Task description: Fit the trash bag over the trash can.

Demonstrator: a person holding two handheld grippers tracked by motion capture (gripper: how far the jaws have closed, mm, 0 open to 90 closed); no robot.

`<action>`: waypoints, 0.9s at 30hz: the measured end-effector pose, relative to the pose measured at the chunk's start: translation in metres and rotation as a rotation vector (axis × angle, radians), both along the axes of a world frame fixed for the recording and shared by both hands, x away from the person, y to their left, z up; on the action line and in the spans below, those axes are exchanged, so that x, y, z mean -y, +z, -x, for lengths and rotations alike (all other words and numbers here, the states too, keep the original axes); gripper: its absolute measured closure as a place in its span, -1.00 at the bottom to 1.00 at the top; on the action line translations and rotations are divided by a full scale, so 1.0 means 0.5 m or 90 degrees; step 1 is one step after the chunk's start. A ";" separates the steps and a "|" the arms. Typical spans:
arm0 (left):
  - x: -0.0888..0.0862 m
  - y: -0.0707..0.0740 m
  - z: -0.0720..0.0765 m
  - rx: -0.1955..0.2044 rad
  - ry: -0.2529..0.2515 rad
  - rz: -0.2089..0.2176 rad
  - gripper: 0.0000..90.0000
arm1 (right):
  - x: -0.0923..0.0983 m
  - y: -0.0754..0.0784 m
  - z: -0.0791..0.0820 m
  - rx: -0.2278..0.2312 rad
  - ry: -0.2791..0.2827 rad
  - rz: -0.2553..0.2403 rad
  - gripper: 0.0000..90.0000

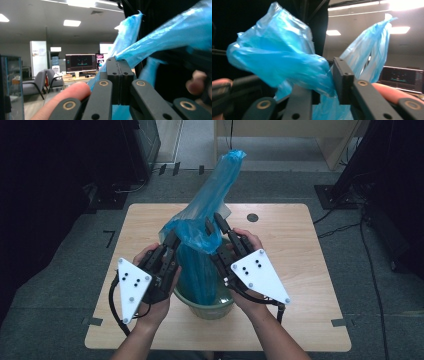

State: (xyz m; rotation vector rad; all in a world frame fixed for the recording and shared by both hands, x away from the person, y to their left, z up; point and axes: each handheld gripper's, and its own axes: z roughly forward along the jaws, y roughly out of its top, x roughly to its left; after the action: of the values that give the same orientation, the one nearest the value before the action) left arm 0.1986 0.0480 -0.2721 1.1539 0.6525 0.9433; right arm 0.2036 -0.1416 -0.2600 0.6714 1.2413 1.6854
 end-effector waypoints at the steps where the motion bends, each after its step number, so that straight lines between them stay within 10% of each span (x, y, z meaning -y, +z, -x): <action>1: -0.005 0.001 -0.002 -0.002 0.003 0.007 1.00 | 0.001 -0.003 0.000 0.002 0.003 0.005 0.54; 9: -0.037 0.009 -0.011 -0.025 0.018 0.050 1.00 | 0.010 -0.040 0.000 0.014 0.045 0.054 -0.06; 27: -0.076 0.017 -0.026 -0.046 0.031 0.110 1.00 | 0.084 -0.082 0.000 0.007 0.044 0.024 -0.48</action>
State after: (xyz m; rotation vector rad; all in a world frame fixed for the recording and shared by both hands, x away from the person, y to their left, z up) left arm 0.2114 0.0859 -0.2637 1.0248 0.8081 0.8719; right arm 0.2037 -0.1835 -0.3009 0.6012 1.2986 1.7159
